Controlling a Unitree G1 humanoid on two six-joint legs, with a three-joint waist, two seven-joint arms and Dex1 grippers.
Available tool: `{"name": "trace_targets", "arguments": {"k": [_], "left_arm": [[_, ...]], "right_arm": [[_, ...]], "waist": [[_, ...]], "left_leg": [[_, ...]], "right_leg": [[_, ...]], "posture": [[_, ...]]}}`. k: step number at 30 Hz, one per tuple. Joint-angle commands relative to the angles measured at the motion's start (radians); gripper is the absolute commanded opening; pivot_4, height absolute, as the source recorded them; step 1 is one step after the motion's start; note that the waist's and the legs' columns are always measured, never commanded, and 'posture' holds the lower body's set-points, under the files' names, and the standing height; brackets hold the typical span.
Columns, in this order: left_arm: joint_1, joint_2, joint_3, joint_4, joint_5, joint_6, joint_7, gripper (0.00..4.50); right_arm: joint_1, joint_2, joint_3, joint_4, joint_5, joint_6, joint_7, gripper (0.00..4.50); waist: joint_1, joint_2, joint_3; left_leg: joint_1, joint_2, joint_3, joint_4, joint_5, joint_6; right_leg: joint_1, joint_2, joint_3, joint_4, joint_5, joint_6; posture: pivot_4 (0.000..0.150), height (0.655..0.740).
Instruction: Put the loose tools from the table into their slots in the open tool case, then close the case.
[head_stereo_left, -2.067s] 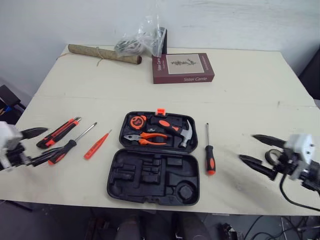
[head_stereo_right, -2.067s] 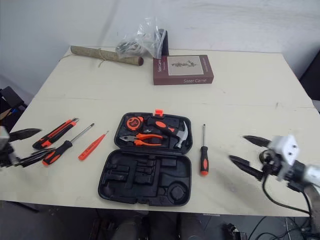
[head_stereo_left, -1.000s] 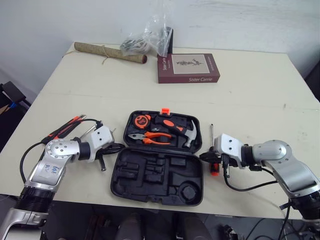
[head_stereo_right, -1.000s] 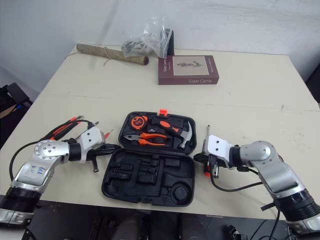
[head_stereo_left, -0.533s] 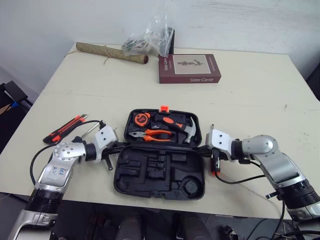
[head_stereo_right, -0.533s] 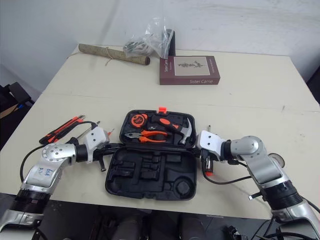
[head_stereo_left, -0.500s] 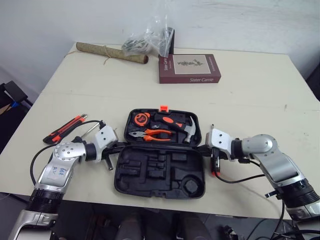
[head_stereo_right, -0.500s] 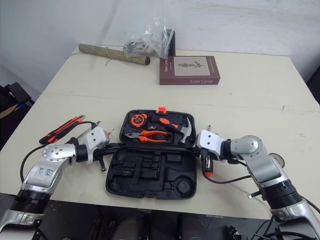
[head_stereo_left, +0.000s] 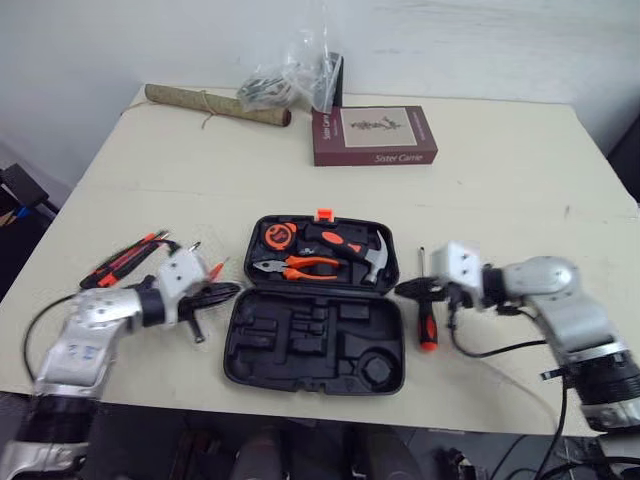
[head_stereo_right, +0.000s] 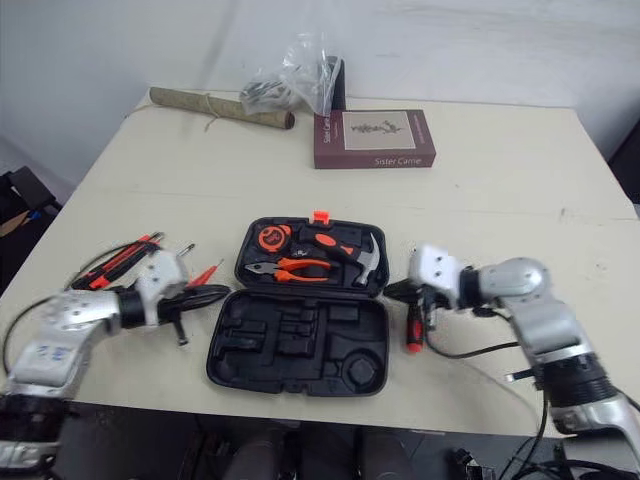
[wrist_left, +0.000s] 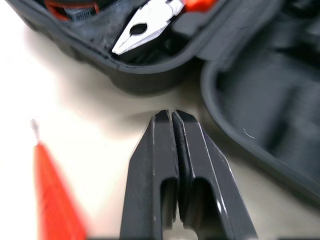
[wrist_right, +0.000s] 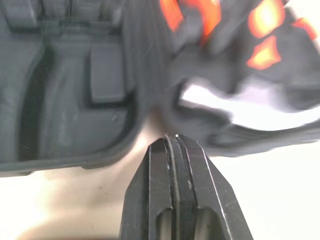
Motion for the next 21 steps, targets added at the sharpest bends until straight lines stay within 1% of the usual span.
{"name": "trace_targets", "arguments": {"k": [1, 4, 7, 8, 9, 10, 11, 12, 14, 15, 16, 19, 21], "left_arm": [[0.086, 0.055, 0.176, -0.051, -0.075, -0.032, -0.053, 0.04], [0.149, 0.090, 0.337, 0.008, -0.107, -0.042, -0.061, 0.04], [0.192, 0.129, 0.479, 0.154, -0.093, -0.094, -0.051, 0.83], [0.205, 0.143, 0.522, 0.217, -0.085, -0.122, -0.050, 1.25], [0.218, 0.162, 0.566, 0.308, -0.072, -0.167, -0.048, 1.71], [0.232, 0.183, 0.603, 0.396, -0.062, -0.202, -0.046, 2.16], [0.243, 0.207, 0.633, 0.481, -0.053, -0.237, -0.043, 2.62], [0.257, 0.233, 0.662, 0.571, -0.042, -0.274, -0.033, 3.05], [0.281, 0.283, 0.714, 0.734, -0.033, -0.325, -0.008, 3.99], [0.290, 0.306, 0.735, 0.805, -0.031, -0.348, 0.010, 4.39], [0.294, 0.326, 0.749, 0.866, -0.030, -0.369, 0.033, 4.46], [0.298, 0.365, 0.772, 1.017, -0.030, -0.435, 0.107, 4.46], [0.287, 0.373, 0.761, 1.058, -0.036, -0.457, 0.106, 4.46]], "right_arm": [[0.071, -0.073, -0.147, -0.055, 0.108, -0.016, 0.067, 0.00], [0.177, -0.115, -0.294, -0.006, 0.134, -0.029, 0.053, 0.00], [0.307, -0.119, -0.444, 0.090, 0.121, -0.093, 0.017, 0.94], [0.355, -0.118, -0.488, 0.132, 0.104, -0.142, 0.011, 1.36], [0.406, -0.117, -0.537, 0.179, 0.086, -0.188, 0.000, 1.91], [0.449, -0.116, -0.581, 0.230, 0.070, -0.241, -0.013, 2.36], [0.478, -0.111, -0.620, 0.271, 0.062, -0.291, -0.033, 2.92], [0.516, -0.113, -0.656, 0.325, 0.049, -0.344, -0.047, 3.36], [0.577, -0.119, -0.714, 0.441, 0.047, -0.439, -0.041, 4.40], [0.602, -0.122, -0.739, 0.492, 0.048, -0.466, -0.049, 4.50], [0.620, -0.124, -0.758, 0.531, 0.049, -0.491, -0.060, 4.50], [0.664, -0.125, -0.805, 0.627, 0.065, -0.552, -0.070, 4.50], [0.662, -0.124, -0.811, 0.654, 0.070, -0.565, -0.087, 4.50]], "waist": [[0.000, 0.000, 0.000], [0.003, 0.000, 0.000], [0.004, 0.000, 0.000], [0.003, -0.001, 0.000], [0.003, -0.001, 0.000], [0.002, -0.001, 0.000], [0.001, -0.001, 0.000], [-0.002, -0.001, 0.000], [-0.007, -0.001, 0.000], [-0.009, -0.001, 0.000], [-0.010, -0.002, -0.001], [-0.014, -0.002, -0.001], [-0.016, -0.002, -0.001]], "left_leg": [[0.001, 0.000, 0.000, 0.000, 0.000, 0.000], [0.001, 0.000, 0.000, 0.000, -0.001, 0.000], [0.001, -0.001, -0.001, 0.000, -0.001, 0.001], [0.001, -0.001, 0.000, 0.000, -0.001, 0.001], [0.001, -0.001, 0.000, 0.000, -0.001, 0.001], [0.001, -0.001, 0.000, -0.001, -0.001, 0.001], [0.001, -0.001, 0.001, -0.001, -0.001, 0.002], [0.002, -0.001, 0.001, -0.002, -0.002, 0.002], [0.003, -0.001, 0.004, -0.003, -0.003, 0.004], [0.003, -0.001, 0.004, -0.003, -0.005, 0.006], [0.004, 0.000, 0.004, -0.003, -0.006, 0.006], [0.005, 0.000, 0.004, -0.005, -0.007, 0.005], [0.006, 0.000, 0.004, -0.007, -0.007, 0.005]], "right_leg": [[0.001, 0.000, 0.000, -0.001, 0.000, 0.000], [0.002, 0.000, 0.000, -0.001, 0.000, 0.000], [0.002, -0.001, 0.000, -0.002, 0.000, 0.000], [0.002, -0.001, 0.000, -0.002, 0.000, 0.000], [0.002, -0.001, 0.000, -0.002, 0.000, 0.000], [0.002, -0.001, 0.000, -0.002, 0.000, 0.000], [0.002, 0.000, 0.000, -0.003, 0.000, 0.000], [0.002, 0.000, 0.000, -0.004, 0.000, 0.000], [0.001, -0.001, 0.002, -0.004, 0.000, 0.000], [0.001, -0.001, 0.002, -0.004, 0.000, 0.000], [0.001, 0.000, 0.002, -0.004, 0.000, 0.000], [0.001, -0.001, 0.002, -0.004, 0.000, 0.000], [0.002, -0.001, 0.002, -0.004, 0.000, 0.000]], "posture": [[0.150, 0.7400], [0.150, 0.7400], [0.150, 0.7400], [0.150, 0.7400], [0.150, 0.7400], [0.150, 0.7400], [0.150, 0.7400], [0.150, 0.7400], [0.150, 0.7400], [0.150, 0.7400], [0.150, 0.7400], [0.150, 0.7400], [0.150, 0.7400]]}}
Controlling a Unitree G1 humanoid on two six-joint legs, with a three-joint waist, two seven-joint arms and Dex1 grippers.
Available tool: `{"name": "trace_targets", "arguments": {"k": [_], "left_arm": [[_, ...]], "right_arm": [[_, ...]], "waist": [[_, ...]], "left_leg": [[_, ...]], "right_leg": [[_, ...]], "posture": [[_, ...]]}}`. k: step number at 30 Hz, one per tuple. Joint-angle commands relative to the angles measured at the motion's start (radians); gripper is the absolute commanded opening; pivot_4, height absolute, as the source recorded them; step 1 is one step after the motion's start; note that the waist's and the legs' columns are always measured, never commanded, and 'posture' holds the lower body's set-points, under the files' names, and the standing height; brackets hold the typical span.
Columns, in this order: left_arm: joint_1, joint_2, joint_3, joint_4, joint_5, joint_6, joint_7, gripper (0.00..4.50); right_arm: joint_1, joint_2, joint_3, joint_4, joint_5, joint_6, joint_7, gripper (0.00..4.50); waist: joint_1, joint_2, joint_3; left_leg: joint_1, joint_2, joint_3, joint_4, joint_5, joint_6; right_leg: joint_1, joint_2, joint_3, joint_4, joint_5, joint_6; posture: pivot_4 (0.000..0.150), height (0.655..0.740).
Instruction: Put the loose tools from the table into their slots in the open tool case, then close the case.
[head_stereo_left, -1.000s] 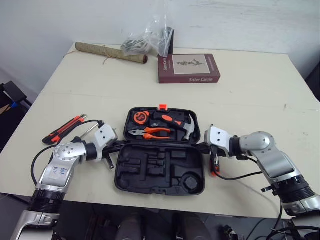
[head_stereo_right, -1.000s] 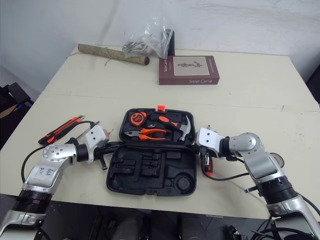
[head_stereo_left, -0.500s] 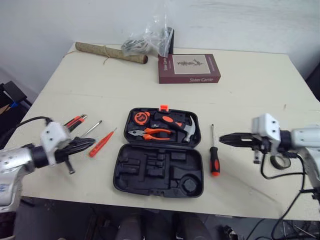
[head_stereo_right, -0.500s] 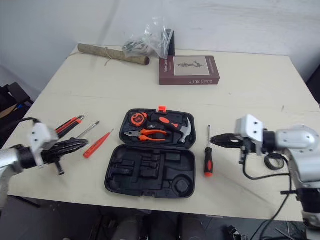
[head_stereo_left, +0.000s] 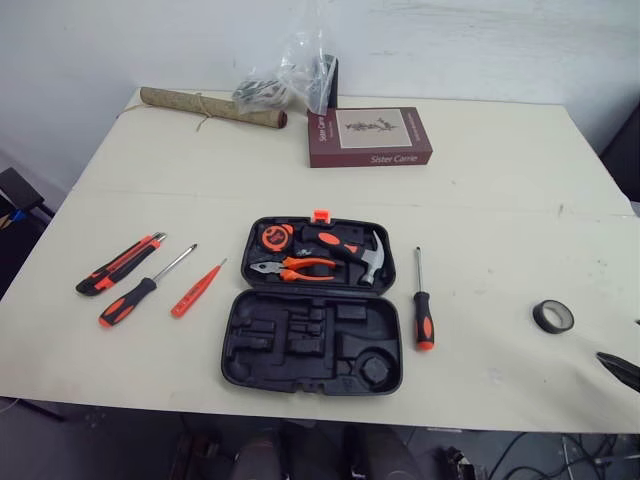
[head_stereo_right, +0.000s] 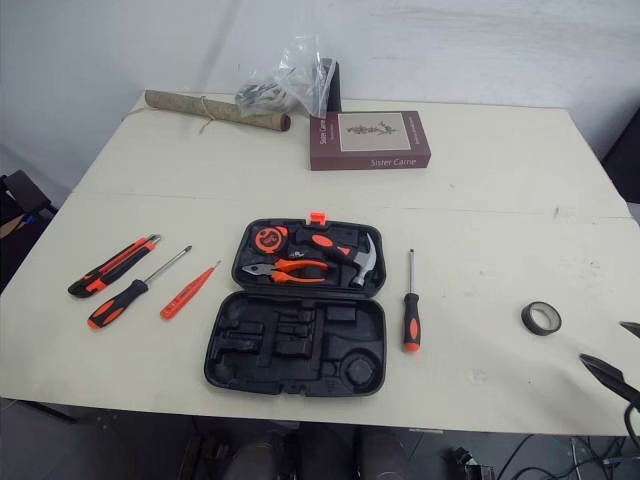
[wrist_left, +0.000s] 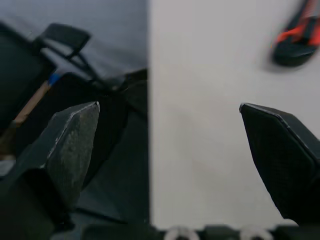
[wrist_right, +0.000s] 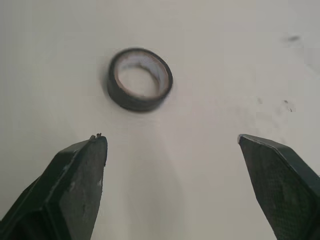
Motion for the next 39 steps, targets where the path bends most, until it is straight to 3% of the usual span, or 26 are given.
{"name": "trace_targets", "arguments": {"k": [1, 4, 9, 13, 19, 26, 35, 39], "left_arm": [[-0.017, 0.027, 0.004, 0.063, -0.014, -0.059, 0.005, 4.46], [-0.062, 0.008, -0.033, 0.046, -0.034, -0.066, -0.044, 4.46], [-0.148, -0.008, -0.124, -0.026, -0.062, -0.019, -0.172, 4.46], [-0.152, -0.030, -0.226, -0.237, -0.115, 0.153, -0.309, 4.46], [-0.166, -0.091, -0.348, -0.414, -0.089, 0.245, -0.280, 4.46], [-0.252, -0.142, -0.532, -0.468, -0.014, 0.341, -0.206, 4.46], [-0.332, -0.162, -0.685, -0.543, 0.058, 0.476, -0.152, 4.46], [-0.329, -0.169, -0.682, -0.560, 0.051, 0.533, -0.133, 3.29]], "right_arm": [[-0.006, -0.015, -0.038, 0.027, 0.031, -0.041, -0.026, 4.50], [-0.045, 0.013, 0.005, -0.034, 0.049, -0.007, -0.054, 4.50], [-0.118, 0.091, 0.108, -0.321, 0.159, 0.169, -0.079, 4.50], [-0.155, 0.161, 0.186, -0.558, 0.273, 0.315, -0.102, 4.50], [-0.193, 0.268, 0.337, -0.776, 0.322, 0.358, -0.101, 4.50], [-0.227, 0.357, 0.463, -0.837, 0.292, 0.183, 0.032, 4.50], [-0.230, 0.375, 0.526, -0.834, 0.304, 0.141, 0.083, 4.50], [-0.223, 0.389, 0.540, -0.862, 0.314, 0.151, 0.072, 4.50]], "waist": [[-0.003, 0.000, 0.000], [-0.008, 0.000, 0.000], [-0.009, 0.000, 0.000], [-0.009, 0.000, 0.000], [-0.008, 0.000, 0.000], [-0.001, 0.000, 0.000], [0.016, 0.000, -0.001], [0.016, 0.000, -0.001]], "left_leg": [[0.000, 0.000, 0.000, 0.000, 0.000, 0.000], [0.002, 0.000, 0.000, -0.003, 0.001, -0.002], [0.003, 0.000, 0.000, -0.006, 0.005, -0.009], [0.003, 0.000, 0.000, -0.006, 0.006, -0.010], [0.002, 0.000, -0.001, -0.005, 0.006, -0.010], [0.000, 0.000, -0.001, -0.002, 0.005, -0.008], [-0.002, 0.000, -0.002, 0.006, 0.004, -0.006], [-0.002, 0.000, -0.003, 0.006, 0.004, -0.006]], "right_leg": [[0.000, 0.000, 0.000, 0.000, 0.000, 0.000], [0.000, 0.000, 0.000, 0.001, 0.000, 0.000], [-0.001, 0.001, -0.001, 0.003, -0.001, -0.002], [-0.001, 0.001, -0.001, 0.004, -0.001, -0.002], [-0.001, 0.001, -0.001, 0.004, -0.001, -0.002], [-0.002, 0.001, -0.002, 0.005, -0.001, -0.002], [-0.001, 0.001, -0.002, 0.007, -0.001, -0.002], [-0.001, 0.001, -0.002, 0.007, -0.001, -0.002]], "posture": [[0.150, 0.7400], [0.150, 0.7400], [0.150, 0.7400], [0.150, 0.7400], [0.150, 0.7400], [0.150, 0.7400], [0.150, 0.7400], [0.150, 0.7400]]}}
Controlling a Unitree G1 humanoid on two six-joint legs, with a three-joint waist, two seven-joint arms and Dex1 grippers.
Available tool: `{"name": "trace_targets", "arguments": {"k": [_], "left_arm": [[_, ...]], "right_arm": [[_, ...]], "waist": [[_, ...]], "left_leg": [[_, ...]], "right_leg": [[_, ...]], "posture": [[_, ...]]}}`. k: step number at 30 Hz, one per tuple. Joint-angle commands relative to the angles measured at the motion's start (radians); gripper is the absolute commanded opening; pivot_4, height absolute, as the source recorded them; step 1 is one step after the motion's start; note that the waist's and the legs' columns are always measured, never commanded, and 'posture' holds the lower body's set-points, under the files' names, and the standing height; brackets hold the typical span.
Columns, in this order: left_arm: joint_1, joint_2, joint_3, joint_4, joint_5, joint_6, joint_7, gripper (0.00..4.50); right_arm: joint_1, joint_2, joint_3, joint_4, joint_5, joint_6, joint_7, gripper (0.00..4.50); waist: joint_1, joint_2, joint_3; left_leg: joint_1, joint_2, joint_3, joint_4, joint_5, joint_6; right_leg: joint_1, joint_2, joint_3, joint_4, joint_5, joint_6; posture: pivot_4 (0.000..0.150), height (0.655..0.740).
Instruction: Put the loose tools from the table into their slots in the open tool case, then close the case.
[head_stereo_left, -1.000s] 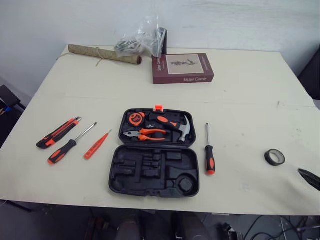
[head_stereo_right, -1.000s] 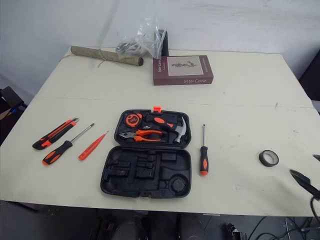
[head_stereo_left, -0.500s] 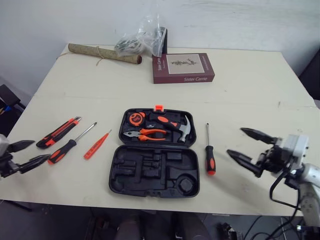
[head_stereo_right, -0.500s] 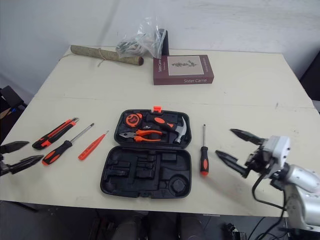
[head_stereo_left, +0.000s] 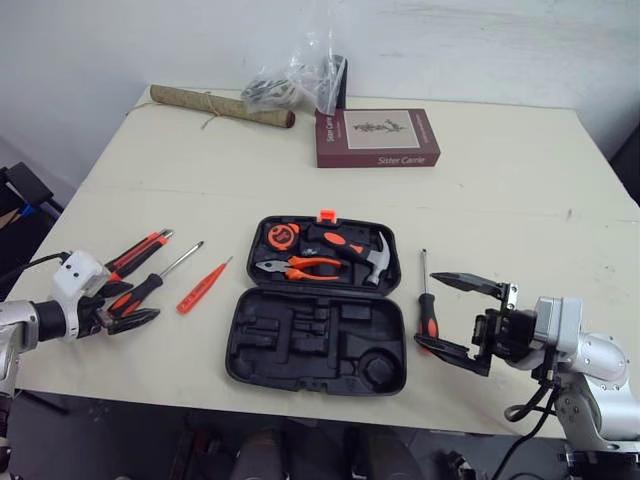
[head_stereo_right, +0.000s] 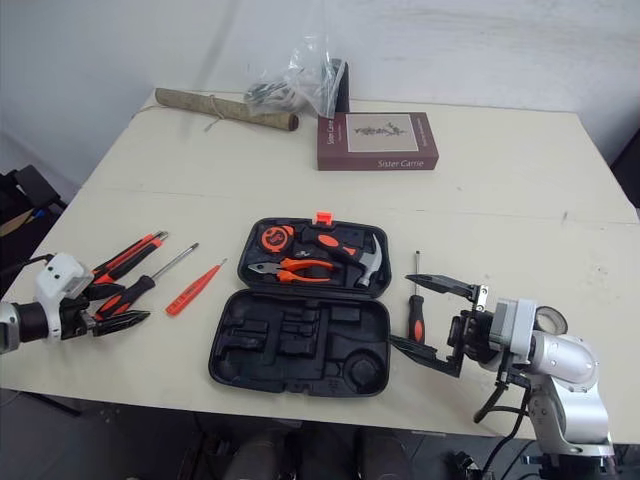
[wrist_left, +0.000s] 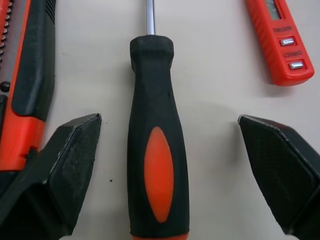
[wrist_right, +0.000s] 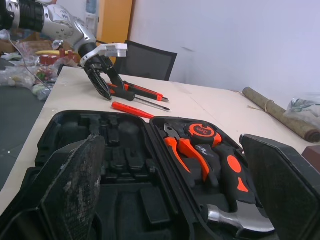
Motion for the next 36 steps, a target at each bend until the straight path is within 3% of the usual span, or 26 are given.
{"name": "trace_targets", "arguments": {"k": [1, 4, 6, 9, 12, 18, 21, 24, 27, 31, 36], "left_arm": [[0.009, -0.010, 0.001, -0.036, -0.021, 0.085, 0.008, 2.83], [0.029, 0.008, 0.012, -0.085, -0.030, 0.112, -0.001, 1.39], [0.046, 0.024, 0.040, -0.114, -0.032, 0.085, -0.011, 0.81], [0.062, 0.041, 0.138, -0.180, -0.076, 0.015, -0.041, 0.82], [0.016, 0.028, 0.230, -0.300, -0.197, 0.047, -0.068, 0.82], [-0.045, 0.080, 0.101, -0.680, -0.330, 0.161, -0.145, 0.82], [-0.117, 0.125, -0.080, -0.771, -0.212, 0.155, -0.136, 0.82], [-0.273, 0.069, -0.263, -0.818, -0.162, 0.236, -0.082, 0.82], [-0.365, 0.067, -0.473, -0.827, 0.017, 0.208, -0.111, 0.82], [-0.444, -0.020, -0.605, -0.788, 0.122, 0.216, -0.084, 0.82], [-0.474, -0.071, -0.671, -0.729, 0.219, 0.175, -0.089, 0.82]], "right_arm": [[0.007, 0.009, 0.003, -0.053, 0.027, -0.007, -0.011, 4.50], [0.008, 0.004, -0.003, -0.062, 0.035, 0.007, -0.025, 4.50], [0.005, -0.007, -0.010, -0.061, 0.040, 0.013, -0.025, 4.50], [-0.005, -0.026, -0.033, -0.061, 0.057, 0.025, -0.029, 4.50], [-0.010, -0.044, -0.062, -0.068, 0.089, 0.065, -0.052, 4.50], [-0.006, -0.077, -0.120, -0.008, 0.072, 0.086, -0.073, 4.50], [0.000, -0.098, -0.142, 0.049, 0.048, 0.074, -0.061, 4.50], [0.019, -0.120, -0.158, 0.109, 0.038, 0.068, -0.026, 4.50], [0.031, -0.129, -0.176, 0.166, 0.025, 0.051, -0.001, 4.50], [0.034, -0.121, -0.182, 0.205, 0.019, 0.028, 0.013, 4.50], [0.041, -0.109, -0.181, 0.202, 0.017, 0.013, 0.009, 4.50]], "waist": [[0.000, 0.000, 0.000], [0.000, 0.000, 0.000], [0.000, 0.000, 0.000], [-0.002, 0.000, 0.000], [-0.001, 0.000, 0.000], [0.003, 0.000, 0.000], [0.001, 0.000, 0.000], [0.002, 0.001, 0.001], [-0.001, 0.001, 0.001], [0.001, 0.002, 0.001], [0.002, 0.002, 0.001]], "left_leg": [[0.000, 0.000, 0.000, 0.000, 0.000, 0.000], [0.000, 0.000, 0.000, 0.000, 0.000, 0.000], [0.000, 0.000, 0.000, 0.000, 0.000, 0.000], [-0.001, 0.000, 0.000, 0.000, 0.000, 0.000], [-0.001, 0.001, 0.000, 0.000, 0.000, 0.000], [-0.002, -0.002, -0.001, 0.001, -0.001, 0.001], [-0.001, -0.002, -0.001, 0.001, -0.001, 0.001], [-0.001, -0.001, 0.000, 0.001, 0.000, 0.000], [-0.001, 0.000, 0.001, 0.001, 0.000, 0.000], [-0.001, 0.001, 0.003, 0.002, 0.000, 0.000], [-0.001, 0.001, 0.002, 0.002, 0.001, -0.001]], "right_leg": [[0.000, 0.000, 0.000, 0.000, 0.000, 0.000], [0.000, 0.000, 0.000, 0.000, 0.000, 0.000], [0.000, 0.000, 0.000, 0.000, 0.000, 0.000], [0.000, 0.000, 0.000, -0.001, 0.000, 0.000], [-0.001, 0.000, 0.000, -0.001, 0.000, 0.000], [0.001, -0.001, 0.000, -0.002, 0.000, 0.000], [0.001, 0.000, 0.001, -0.002, 0.000, 0.000], [0.001, 0.002, 0.002, -0.002, 0.000, 0.000], [0.001, 0.004, 0.003, -0.002, 0.000, 0.000], [0.000, 0.006, 0.005, -0.003, 0.000, 0.000], [0.000, 0.006, 0.005, -0.002, 0.000, 0.000]], "posture": [[0.150, 0.7400], [0.150, 0.7400], [0.150, 0.7400], [0.150, 0.7400], [0.150, 0.7400], [0.150, 0.7400], [0.150, 0.7400], [0.150, 0.7400], [0.150, 0.7400], [0.150, 0.7400], [0.150, 0.7400]]}}
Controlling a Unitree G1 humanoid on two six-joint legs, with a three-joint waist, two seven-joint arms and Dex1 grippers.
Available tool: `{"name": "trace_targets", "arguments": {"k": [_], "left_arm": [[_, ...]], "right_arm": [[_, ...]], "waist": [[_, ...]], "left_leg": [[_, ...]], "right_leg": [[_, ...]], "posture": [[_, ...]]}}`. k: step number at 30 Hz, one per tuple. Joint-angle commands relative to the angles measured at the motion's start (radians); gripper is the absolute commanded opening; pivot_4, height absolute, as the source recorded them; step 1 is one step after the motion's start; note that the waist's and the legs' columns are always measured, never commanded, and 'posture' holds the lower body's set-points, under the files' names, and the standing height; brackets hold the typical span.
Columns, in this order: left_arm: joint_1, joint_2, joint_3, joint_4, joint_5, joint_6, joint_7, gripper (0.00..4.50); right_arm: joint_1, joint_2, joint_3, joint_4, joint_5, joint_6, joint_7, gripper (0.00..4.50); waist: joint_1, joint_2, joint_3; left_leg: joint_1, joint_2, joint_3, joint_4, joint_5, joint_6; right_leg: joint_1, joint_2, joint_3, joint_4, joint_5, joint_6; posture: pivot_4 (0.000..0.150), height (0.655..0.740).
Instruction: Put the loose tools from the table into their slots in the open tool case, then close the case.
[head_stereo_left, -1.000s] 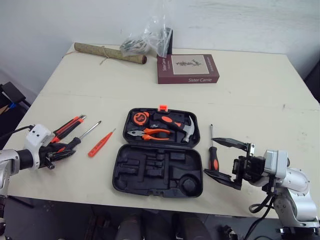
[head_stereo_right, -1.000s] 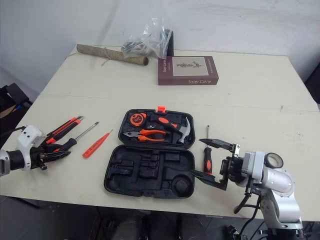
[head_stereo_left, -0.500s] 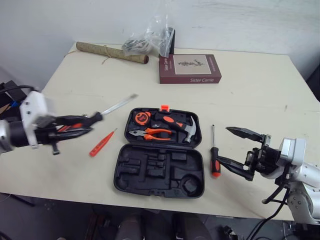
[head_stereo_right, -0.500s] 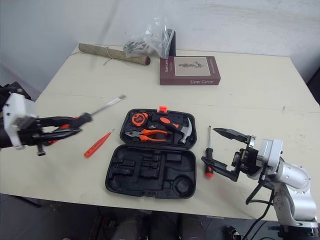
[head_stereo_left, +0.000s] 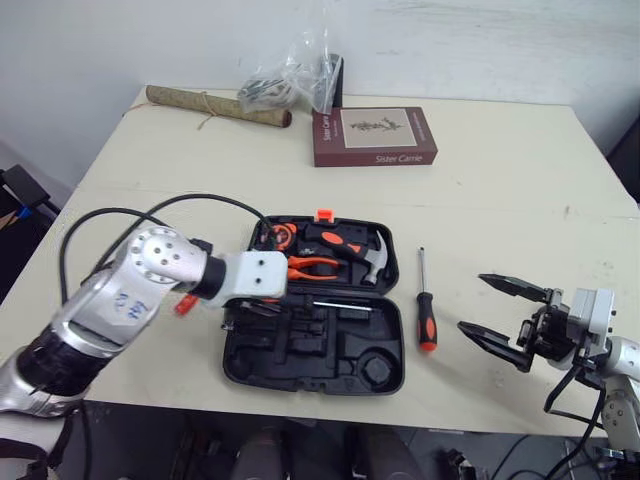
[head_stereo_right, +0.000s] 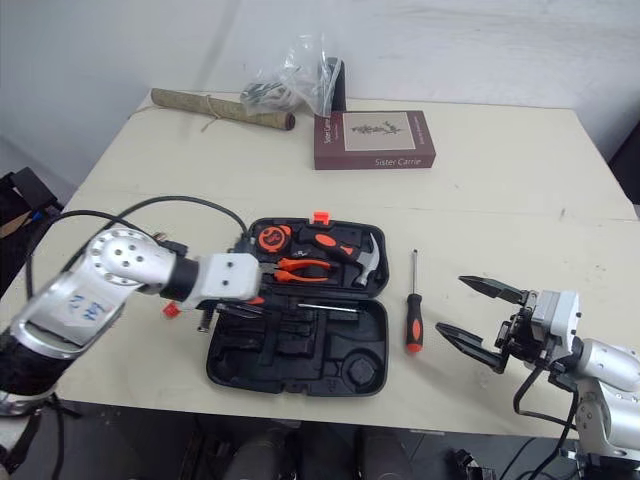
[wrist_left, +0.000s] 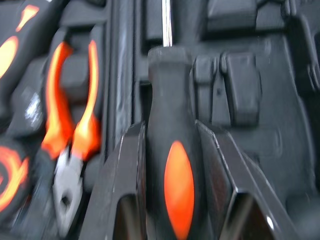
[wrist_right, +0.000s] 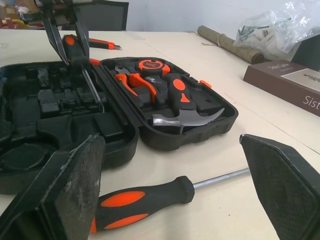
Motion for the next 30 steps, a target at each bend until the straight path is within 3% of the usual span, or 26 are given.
{"name": "trace_targets", "arguments": {"k": [1, 17, 30], "left_arm": [[-0.018, 0.000, -0.009, 0.029, 0.070, -0.049, 0.001, 0.82], [0.031, -0.048, -0.018, 0.097, 0.161, -0.146, -0.020, 0.82], [0.041, -0.087, -0.017, 0.127, 0.222, -0.142, 0.015, 0.82]], "right_arm": [[0.008, 0.006, -0.032, -0.025, 0.013, -0.021, -0.006, 4.50], [0.041, -0.021, -0.022, -0.302, 0.021, 0.147, -0.193, 4.50], [0.016, -0.016, -0.009, -0.332, 0.016, 0.200, -0.216, 4.50]], "waist": [[-0.001, 0.000, 0.000], [0.003, 0.000, 0.000], [0.012, 0.000, 0.000]], "left_leg": [[0.000, 0.000, 0.000, 0.000, 0.000, 0.000], [0.000, 0.000, -0.001, 0.001, 0.000, 0.000], [0.000, 0.000, -0.001, 0.002, 0.000, 0.000]], "right_leg": [[0.000, 0.000, 0.000, 0.000, 0.000, 0.000], [0.000, -0.001, -0.001, 0.001, 0.000, 0.000], [0.001, -0.001, -0.001, 0.001, 0.000, 0.000]], "posture": [[0.150, 0.7400], [0.150, 0.7400], [0.150, 0.7400]]}}
